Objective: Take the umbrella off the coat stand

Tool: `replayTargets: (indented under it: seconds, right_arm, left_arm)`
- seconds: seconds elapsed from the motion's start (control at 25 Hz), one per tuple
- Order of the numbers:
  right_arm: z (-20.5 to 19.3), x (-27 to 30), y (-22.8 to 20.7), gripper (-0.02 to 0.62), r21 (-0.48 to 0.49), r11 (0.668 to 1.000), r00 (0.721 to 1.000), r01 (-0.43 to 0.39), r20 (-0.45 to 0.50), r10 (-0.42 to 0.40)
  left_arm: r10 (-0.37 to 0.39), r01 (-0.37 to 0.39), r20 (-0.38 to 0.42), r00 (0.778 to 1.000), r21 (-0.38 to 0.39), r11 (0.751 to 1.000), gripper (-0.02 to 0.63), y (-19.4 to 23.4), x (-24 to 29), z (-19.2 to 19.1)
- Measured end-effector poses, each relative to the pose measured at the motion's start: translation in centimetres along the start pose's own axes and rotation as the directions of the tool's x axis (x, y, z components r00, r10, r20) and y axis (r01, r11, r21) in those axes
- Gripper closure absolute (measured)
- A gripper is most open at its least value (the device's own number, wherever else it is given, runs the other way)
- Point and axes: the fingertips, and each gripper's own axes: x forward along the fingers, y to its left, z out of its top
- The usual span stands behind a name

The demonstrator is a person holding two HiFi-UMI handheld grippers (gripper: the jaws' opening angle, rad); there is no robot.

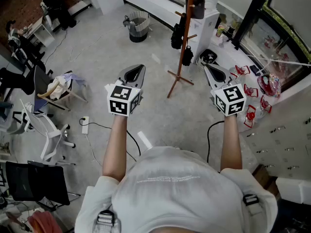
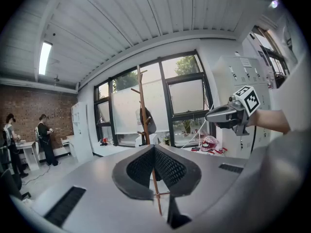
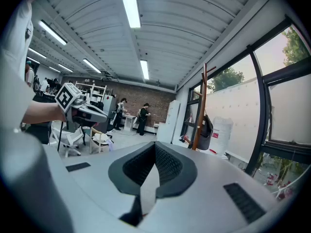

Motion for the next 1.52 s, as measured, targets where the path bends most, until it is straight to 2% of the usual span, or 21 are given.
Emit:
replayTargets:
  seconds: [0.2, 0.4, 0.64, 1.08, 1.28, 1.52]
  right_arm:
    - [0.3, 0.4, 0.7, 0.571, -0.004, 1.0, 1.0, 0.013, -0.003, -0.013]
    - [1.3, 0.2, 1.6, 0.571, 0.02, 0.999, 0.999, 0.031, 0.019, -0.032]
    - [1.5, -1.2, 2.9, 0.572, 0.121, 0.992, 0.998, 0.035, 0.046, -0.04]
    - [0.7, 1.1, 3.3, 0.571, 0.1, 0.995, 1.0, 0.017, -0.006, -0.016]
    - [-0.9, 3.4, 0.4, 0.572, 0.093, 0.996, 1.0, 0.008, -0.021, -0.007]
    - [-2.2, 7.6, -6.3, 0.572, 0.071, 0.997, 0.999, 0.036, 0.015, -0.037]
  left_arm:
    - [0.03, -0.029, -0.012, 0.999, 0.044, 0.999, 0.592, 1.3, -0.5, -0.4]
    - [0.025, -0.025, -0.019, 0.999, 0.04, 0.999, 0.591, 2.2, -1.3, -1.2]
    - [0.005, -0.004, -0.022, 1.0, 0.015, 1.0, 0.591, 2.3, -2.4, -2.9]
    - [-0.01, 0.01, -0.068, 0.998, -0.001, 1.0, 0.591, 3.1, -1.4, -4.8]
    - [0.001, 0.0, -0.09, 0.996, 0.012, 1.0, 0.591, 3.6, 2.0, -4.8]
    - [0.026, -0.024, -0.115, 0.993, 0.024, 0.999, 0.591, 4.7, 8.5, -4.1]
